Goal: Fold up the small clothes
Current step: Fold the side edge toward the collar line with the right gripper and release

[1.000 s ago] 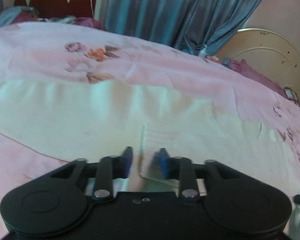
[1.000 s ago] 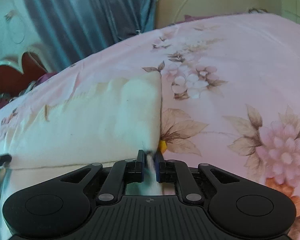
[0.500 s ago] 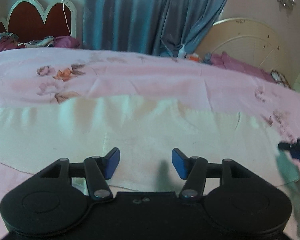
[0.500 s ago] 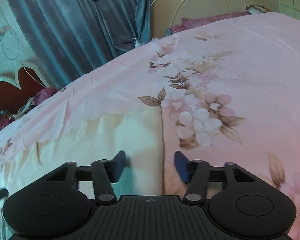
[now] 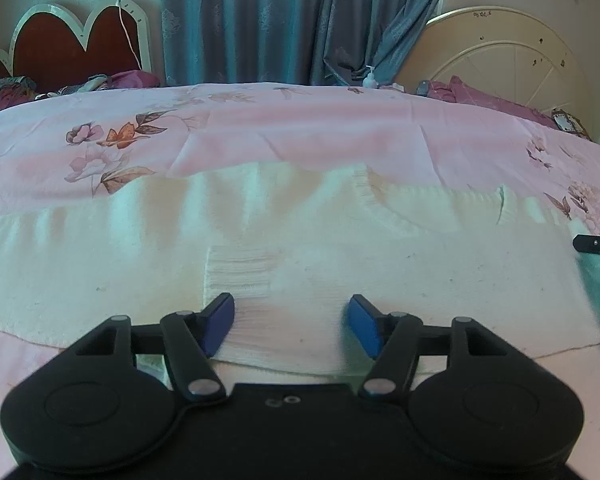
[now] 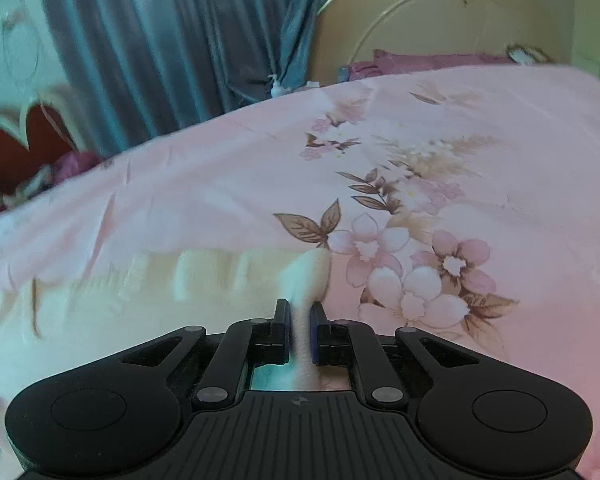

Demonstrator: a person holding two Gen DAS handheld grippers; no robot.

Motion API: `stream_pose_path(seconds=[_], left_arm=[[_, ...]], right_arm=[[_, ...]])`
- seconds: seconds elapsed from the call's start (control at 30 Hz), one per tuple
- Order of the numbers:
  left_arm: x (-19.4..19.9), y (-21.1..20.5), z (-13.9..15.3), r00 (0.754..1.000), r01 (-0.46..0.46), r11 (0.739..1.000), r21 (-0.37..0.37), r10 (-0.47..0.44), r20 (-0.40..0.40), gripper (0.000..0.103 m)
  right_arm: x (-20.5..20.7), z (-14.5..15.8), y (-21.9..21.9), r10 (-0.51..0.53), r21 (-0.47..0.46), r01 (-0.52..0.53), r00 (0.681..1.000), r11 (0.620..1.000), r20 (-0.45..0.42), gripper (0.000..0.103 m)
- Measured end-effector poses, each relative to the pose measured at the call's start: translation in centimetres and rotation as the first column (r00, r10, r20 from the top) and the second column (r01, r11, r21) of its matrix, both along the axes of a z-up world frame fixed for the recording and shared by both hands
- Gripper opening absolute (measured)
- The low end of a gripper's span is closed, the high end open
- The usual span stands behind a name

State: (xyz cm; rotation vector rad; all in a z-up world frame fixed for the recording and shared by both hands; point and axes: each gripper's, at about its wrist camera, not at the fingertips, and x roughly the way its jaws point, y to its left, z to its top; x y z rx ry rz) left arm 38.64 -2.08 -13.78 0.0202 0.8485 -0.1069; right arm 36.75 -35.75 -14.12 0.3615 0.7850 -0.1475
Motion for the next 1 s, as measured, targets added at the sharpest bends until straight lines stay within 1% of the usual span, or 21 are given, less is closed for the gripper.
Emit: stream_pose_path(seconds=[0.07, 0.13, 0.17, 0.2, 0.23, 0.27, 0.3, 0.47, 0.5, 0.53, 0.57, 0.6, 0.67, 0.73, 0.8, 0.87, 0.93, 0.97, 1.0], left_arm=[[0.2, 0.0, -0.1, 1.000, -0.001, 1.000, 0.002, 0.001, -0.003, 0.063], [0.2, 0.0, -0.1, 1.000, -0.003, 1.000, -0.001, 0.003, -0.005, 0.063], [0.2, 0.0, -0.1, 1.000, -0.004, 1.000, -0.002, 0.004, -0.005, 0.063], [0.2, 0.0, -0.1, 1.000, -0.003, 1.000, -0.002, 0.003, -0.005, 0.063], [0.2, 0.0, -0.1, 1.000, -0.003, 1.000, -0.002, 0.003, -0.004, 0.063], [0.2, 0.0, 0.0, 1.000, -0.005, 1.000, -0.003, 0.004, -0.005, 0.063], [0.2, 0.0, 0.0, 1.000, -0.004, 1.000, -0.003, 0.004, -0.005, 0.063], [0.2, 0.0, -0.1, 1.000, 0.003, 1.000, 0.006, -0.003, -0.002, 0.064], [0.2, 0.0, -0.1, 1.000, 0.004, 1.000, 0.007, -0.004, -0.002, 0.064], [0.2, 0.0, -0.1, 1.000, 0.004, 1.000, 0.008, -0.003, -0.004, 0.064], [0.2, 0.0, 0.0, 1.000, 0.002, 1.000, 0.008, -0.002, -0.006, 0.064], [0.2, 0.0, 0.0, 1.000, 0.000, 1.000, 0.008, 0.000, -0.009, 0.064], [0.0, -0.1, 0.2, 1.000, -0.002, 1.000, 0.006, 0.002, -0.012, 0.064], [-0.1, -0.1, 0.1, 1.000, 0.005, 1.000, 0.010, -0.004, -0.011, 0.064], [-0.2, -0.2, 0.0, 1.000, 0.015, 1.000, 0.023, -0.015, -0.010, 0.065], [-0.2, -0.4, -0.1, 1.000, 0.021, 0.999, 0.034, -0.020, -0.009, 0.066], [-0.2, -0.3, 0.2, 1.000, 0.016, 0.999, 0.030, -0.015, -0.025, 0.067], [-0.2, -0.2, 0.3, 0.999, 0.012, 1.000, 0.020, -0.011, -0.030, 0.070], [-0.2, -0.2, 0.3, 0.999, 0.012, 1.000, 0.012, -0.012, -0.035, 0.071]], right_arm=[[-0.3, 0.6, 0.7, -0.009, -0.048, 0.010, 1.000, 0.999, 0.007, 0.009], [-1.1, 1.4, 0.7, 0.010, -0.013, -0.010, 1.000, 1.000, 0.025, 0.009], [-1.5, 1.6, 0.8, 0.020, -0.002, -0.020, 0.999, 1.000, 0.027, 0.012], [-2.1, 1.8, 0.9, 0.032, 0.000, -0.032, 0.999, 0.999, 0.026, 0.023], [-2.7, 1.9, 1.0, 0.042, 0.004, -0.042, 0.999, 0.999, 0.021, 0.029], [-3.2, 1.8, 1.0, 0.047, 0.017, -0.047, 0.999, 0.999, 0.013, 0.039], [-3.8, 1.8, 1.0, 0.052, 0.038, -0.052, 0.999, 0.998, 0.005, 0.041], [-5.8, 0.9, 1.5, 0.070, 0.076, -0.067, 0.997, 0.995, -0.040, 0.040], [-6.1, 0.8, 1.7, 0.067, 0.072, -0.064, 0.997, 0.995, -0.040, 0.037], [-6.4, 0.9, 1.8, 0.070, 0.071, -0.066, 0.997, 0.995, -0.042, 0.030], [-6.6, 1.1, 1.9, 0.077, 0.090, -0.073, 0.996, 0.993, -0.044, 0.013], [-6.8, 1.3, 2.0, 0.083, 0.107, -0.078, 0.996, 0.991, -0.044, 0.009], [-7.1, 1.5, 2.5, 0.096, 0.056, -0.093, 0.994, 0.994, -0.049, 0.008], [-7.3, 1.0, 2.5, 0.069, -0.021, -0.070, 0.996, 0.997, -0.062, 0.008], [-7.1, 0.8, 2.1, 0.052, 0.003, -0.052, 0.996, 0.999, -0.067, 0.008], [-7.0, 1.1, 2.5, 0.065, -0.038, -0.068, 0.995, 0.997, -0.079, 0.009], [-7.7, 1.8, 2.3, 0.025, -0.042, -0.027, 0.998, 0.999, -0.049, 0.009], [-8.1, 1.8, 2.4, 0.010, -0.073, -0.013, 0.999, 0.997, -0.034, 0.009], [-8.1, 1.3, 2.6, 0.019, -0.093, -0.024, 0.998, 0.995, -0.060, 0.009]])
